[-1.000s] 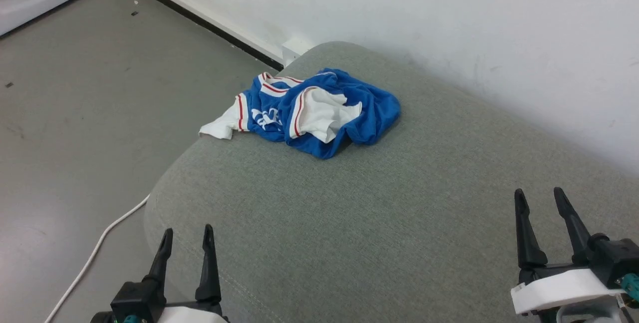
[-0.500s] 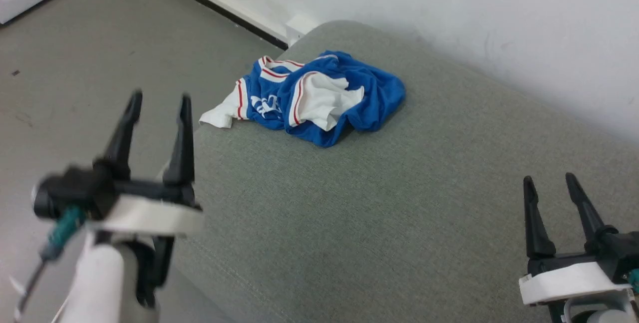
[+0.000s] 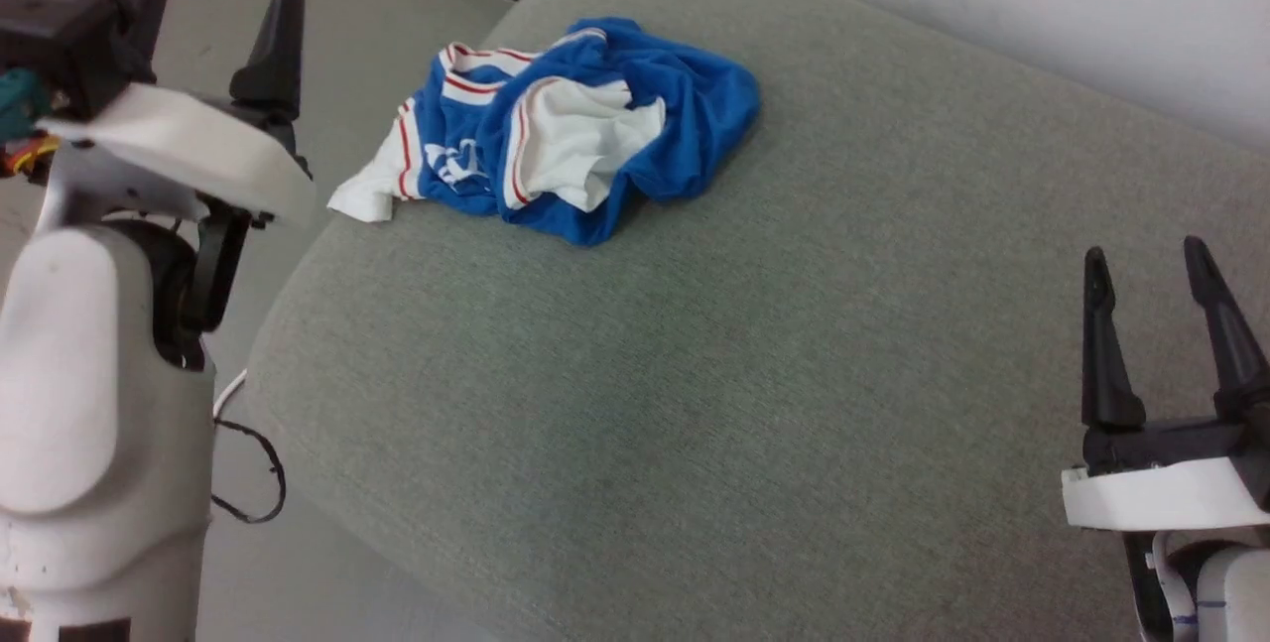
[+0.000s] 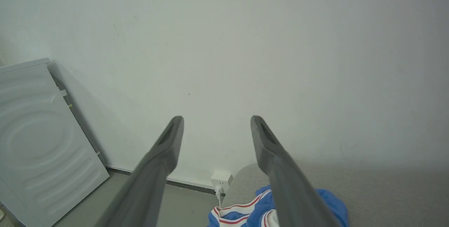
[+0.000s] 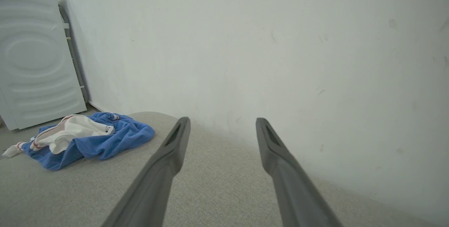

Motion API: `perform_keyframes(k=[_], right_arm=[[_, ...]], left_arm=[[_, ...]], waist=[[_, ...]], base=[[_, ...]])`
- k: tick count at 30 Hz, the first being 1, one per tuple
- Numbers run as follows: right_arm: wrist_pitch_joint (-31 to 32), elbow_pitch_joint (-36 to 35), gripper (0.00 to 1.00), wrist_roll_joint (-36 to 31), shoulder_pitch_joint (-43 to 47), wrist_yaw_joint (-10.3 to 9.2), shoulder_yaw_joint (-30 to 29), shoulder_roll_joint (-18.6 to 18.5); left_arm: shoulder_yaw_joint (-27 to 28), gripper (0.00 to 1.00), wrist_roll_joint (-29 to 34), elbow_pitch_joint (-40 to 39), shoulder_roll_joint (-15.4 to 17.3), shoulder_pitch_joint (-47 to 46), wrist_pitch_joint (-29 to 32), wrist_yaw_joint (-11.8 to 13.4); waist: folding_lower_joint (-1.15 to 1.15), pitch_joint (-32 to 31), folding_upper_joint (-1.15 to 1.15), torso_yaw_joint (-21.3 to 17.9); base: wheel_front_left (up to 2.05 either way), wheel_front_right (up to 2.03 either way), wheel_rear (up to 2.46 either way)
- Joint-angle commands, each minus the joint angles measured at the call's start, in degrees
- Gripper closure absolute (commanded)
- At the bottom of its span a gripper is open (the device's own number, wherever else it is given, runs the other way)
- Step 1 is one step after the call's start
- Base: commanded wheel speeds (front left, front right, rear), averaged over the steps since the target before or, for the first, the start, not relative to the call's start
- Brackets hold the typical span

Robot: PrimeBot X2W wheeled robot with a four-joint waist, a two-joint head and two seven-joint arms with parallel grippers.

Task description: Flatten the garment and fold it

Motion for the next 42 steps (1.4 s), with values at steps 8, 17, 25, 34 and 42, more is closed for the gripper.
perform_keyframes(k=[8,17,25,34,42], right_arm=[[0.8,-4.83,0.0,-1.66,-3.54,-0.12,-1.04,-1.8],[3.87,-9.68,0.0,-0.96,-5.19,-0.12,-0.63,-4.6],[4.9,-10.62,0.0,-0.08,-5.43,-0.12,-0.1,-4.89],[5.47,-11.78,0.0,0.37,-5.44,-0.12,-0.51,-5.27],[5.5,-11.48,0.0,0.8,-5.79,-0.12,-0.14,-4.99]], left_arm=[[-2.56,0.0,-1.67,9.2,0.4,-5.69,2.47,-0.8],[-4.57,0.0,-7.34,20.35,-0.21,-9.91,7.96,-1.27],[-4.27,0.0,-11.88,30.03,-0.21,-11.34,15.91,-0.95],[-2.92,0.0,-13.69,36.48,-0.56,-11.86,18.31,1.74],[-3.61,1.0,-14.33,39.01,0.0,-11.87,17.29,0.64]], waist=[[-0.01,11.61,0.0,-5.68],[-0.01,16.31,0.0,-8.47],[-0.01,18.01,0.0,-11.53],[-0.01,19.84,0.0,-13.89],[-0.01,19.76,0.0,-14.6]], base=[[0.0,0.0,0.0],[0.0,0.0,0.0],[0.0,0.0,0.0],[0.0,0.0,0.0],[0.0,0.0,0.0]])
